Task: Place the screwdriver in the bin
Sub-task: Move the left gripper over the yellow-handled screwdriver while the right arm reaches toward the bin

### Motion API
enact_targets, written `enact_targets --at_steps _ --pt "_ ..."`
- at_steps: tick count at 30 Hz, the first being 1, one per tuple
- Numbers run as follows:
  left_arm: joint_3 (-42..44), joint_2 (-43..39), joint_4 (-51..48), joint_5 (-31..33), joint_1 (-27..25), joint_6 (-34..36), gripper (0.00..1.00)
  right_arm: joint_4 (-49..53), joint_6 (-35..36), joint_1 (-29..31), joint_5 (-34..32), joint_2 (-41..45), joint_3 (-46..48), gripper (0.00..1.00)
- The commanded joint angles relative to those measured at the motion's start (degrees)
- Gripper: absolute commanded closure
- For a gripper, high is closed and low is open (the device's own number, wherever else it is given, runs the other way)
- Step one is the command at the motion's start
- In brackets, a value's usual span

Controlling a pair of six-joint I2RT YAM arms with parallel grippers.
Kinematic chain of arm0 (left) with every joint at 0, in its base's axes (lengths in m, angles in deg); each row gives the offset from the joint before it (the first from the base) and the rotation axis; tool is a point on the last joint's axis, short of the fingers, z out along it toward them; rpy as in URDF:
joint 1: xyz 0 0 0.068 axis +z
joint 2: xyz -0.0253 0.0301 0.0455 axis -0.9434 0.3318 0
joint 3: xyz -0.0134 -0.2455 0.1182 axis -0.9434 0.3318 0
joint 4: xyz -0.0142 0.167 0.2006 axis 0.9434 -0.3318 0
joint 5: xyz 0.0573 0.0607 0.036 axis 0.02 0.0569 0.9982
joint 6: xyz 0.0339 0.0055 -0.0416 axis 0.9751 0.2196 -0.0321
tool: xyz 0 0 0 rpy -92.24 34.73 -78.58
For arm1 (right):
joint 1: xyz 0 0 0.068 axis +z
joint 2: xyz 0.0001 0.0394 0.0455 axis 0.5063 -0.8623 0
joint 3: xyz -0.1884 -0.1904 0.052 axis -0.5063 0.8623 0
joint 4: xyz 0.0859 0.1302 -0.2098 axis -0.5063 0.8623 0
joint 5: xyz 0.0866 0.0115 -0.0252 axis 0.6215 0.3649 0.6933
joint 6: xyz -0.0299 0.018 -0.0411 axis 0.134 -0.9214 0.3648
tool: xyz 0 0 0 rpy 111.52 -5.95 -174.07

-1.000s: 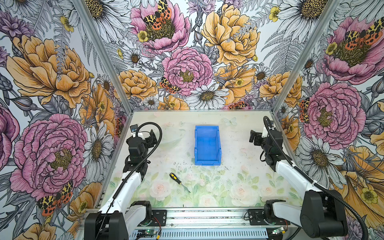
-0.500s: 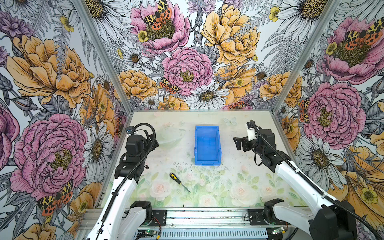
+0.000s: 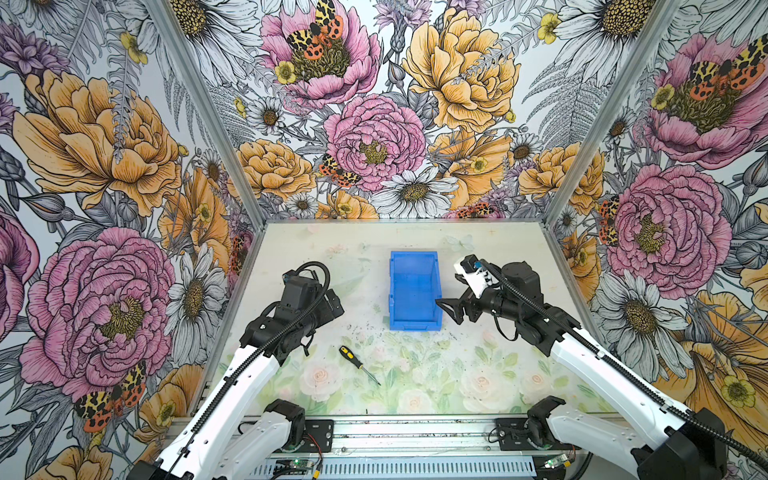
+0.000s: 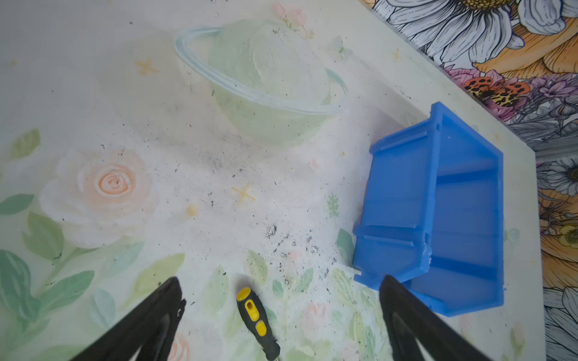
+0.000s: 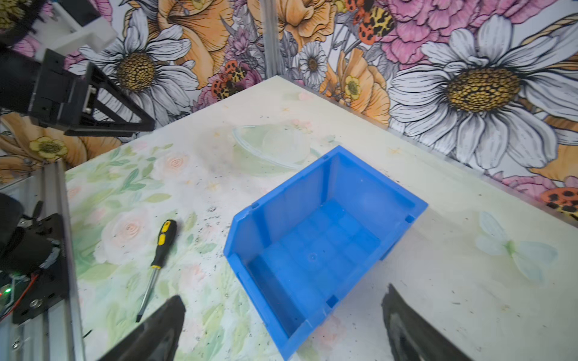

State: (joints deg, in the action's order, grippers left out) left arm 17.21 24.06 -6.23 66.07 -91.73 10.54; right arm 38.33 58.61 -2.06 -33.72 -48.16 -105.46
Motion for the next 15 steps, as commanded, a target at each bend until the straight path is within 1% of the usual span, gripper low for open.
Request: enact_targets --at_steps 1,3,6,12,15 --pt "0.71 -1.53 -4.98 -1.30 -2.39 -8.29 0.01 0.37 3.01 3.22 4.71 1.27 -1.11 0.01" --pt "0.40 -0.58 -6.67 -0.63 -4.04 -9.65 0.01 0.42 3.51 4.43 6.79 1.23 -1.27 0.00" --pt "-1.36 2.23 -9.17 1.38 -7.27 -11.66 0.01 0.46 3.28 5.73 7.79 1.50 -1.08 0.01" --pt "-1.21 7.44 -9.49 3.35 -13.76 -17.30 0.01 2.55 8.09 8.71 4.12 3.14 1.23 0.01" --pt "0.16 9.78 -9.32 2.34 -14.97 -18.79 0.01 3.65 10.65 10.30 2.58 3.21 1.35 0.01"
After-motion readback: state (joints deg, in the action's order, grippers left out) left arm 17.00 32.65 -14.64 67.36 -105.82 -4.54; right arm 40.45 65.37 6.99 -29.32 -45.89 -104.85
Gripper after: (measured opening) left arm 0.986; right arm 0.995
